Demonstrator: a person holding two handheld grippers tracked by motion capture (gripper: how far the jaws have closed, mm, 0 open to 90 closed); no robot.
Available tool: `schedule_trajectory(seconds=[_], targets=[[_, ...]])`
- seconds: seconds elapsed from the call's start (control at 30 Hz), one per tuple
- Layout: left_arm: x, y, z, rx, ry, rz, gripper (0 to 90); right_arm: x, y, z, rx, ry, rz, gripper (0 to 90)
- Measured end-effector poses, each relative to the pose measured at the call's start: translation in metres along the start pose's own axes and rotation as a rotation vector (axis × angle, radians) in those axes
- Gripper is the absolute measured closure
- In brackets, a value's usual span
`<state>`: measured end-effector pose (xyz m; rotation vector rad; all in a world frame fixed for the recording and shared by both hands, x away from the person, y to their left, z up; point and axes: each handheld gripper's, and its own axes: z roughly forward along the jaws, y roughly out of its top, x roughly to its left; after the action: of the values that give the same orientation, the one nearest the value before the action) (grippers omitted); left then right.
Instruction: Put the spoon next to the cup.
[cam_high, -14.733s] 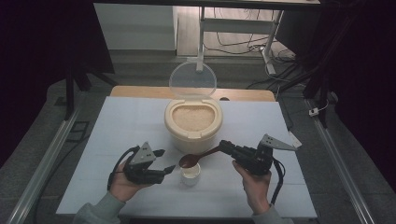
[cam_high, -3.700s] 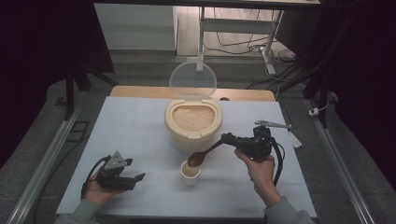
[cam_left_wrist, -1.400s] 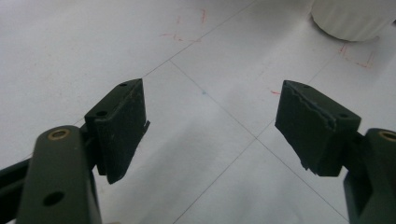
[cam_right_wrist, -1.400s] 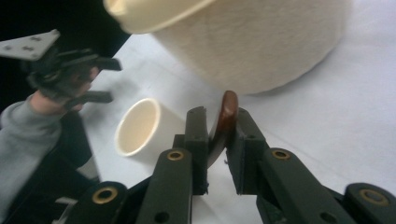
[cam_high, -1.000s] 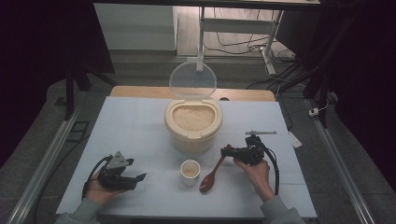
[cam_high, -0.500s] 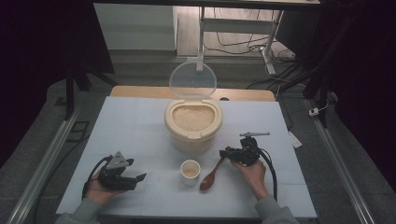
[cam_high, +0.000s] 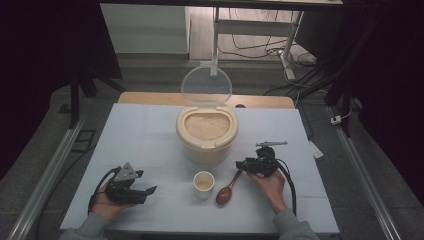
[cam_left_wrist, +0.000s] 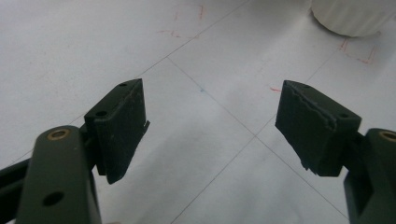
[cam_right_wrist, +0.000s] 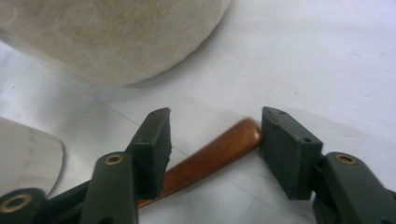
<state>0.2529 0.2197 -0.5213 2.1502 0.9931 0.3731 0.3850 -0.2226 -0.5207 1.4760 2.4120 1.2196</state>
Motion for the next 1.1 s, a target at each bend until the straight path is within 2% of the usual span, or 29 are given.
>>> schedule_trajectory(seconds=[0.17, 0.27, 0.37, 0.5, 0.77, 1.1], targets=[[0.0, 0.0, 0.0, -0.001, 0.0, 0.0, 24.2, -0.006, 0.002, -0.007, -0.047, -0.027, 0.003, 39.0], [0.0, 0.0, -0.001, -0.003, 0.001, 0.0, 24.2, -0.009, 0.003, -0.016, -0.067, -0.02, 0.002, 39.4], [0.0, 0.0, -0.001, -0.005, 0.0, -0.001, 24.2, -0.008, -0.001, -0.027, -0.075, -0.016, -0.039, 41.3], [0.0, 0.0, -0.001, -0.008, 0.0, -0.003, 24.2, -0.006, -0.009, -0.043, -0.096, 0.014, -0.083, 43.3], [0.0, 0.0, -0.002, -0.01, -0.001, -0.006, 24.2, -0.003, -0.032, -0.073, -0.124, 0.05, -0.206, 43.3], [-0.001, 0.0, -0.002, -0.015, -0.002, -0.008, 24.2, -0.009, -0.05, -0.091, -0.128, 0.055, -0.263, 43.3]])
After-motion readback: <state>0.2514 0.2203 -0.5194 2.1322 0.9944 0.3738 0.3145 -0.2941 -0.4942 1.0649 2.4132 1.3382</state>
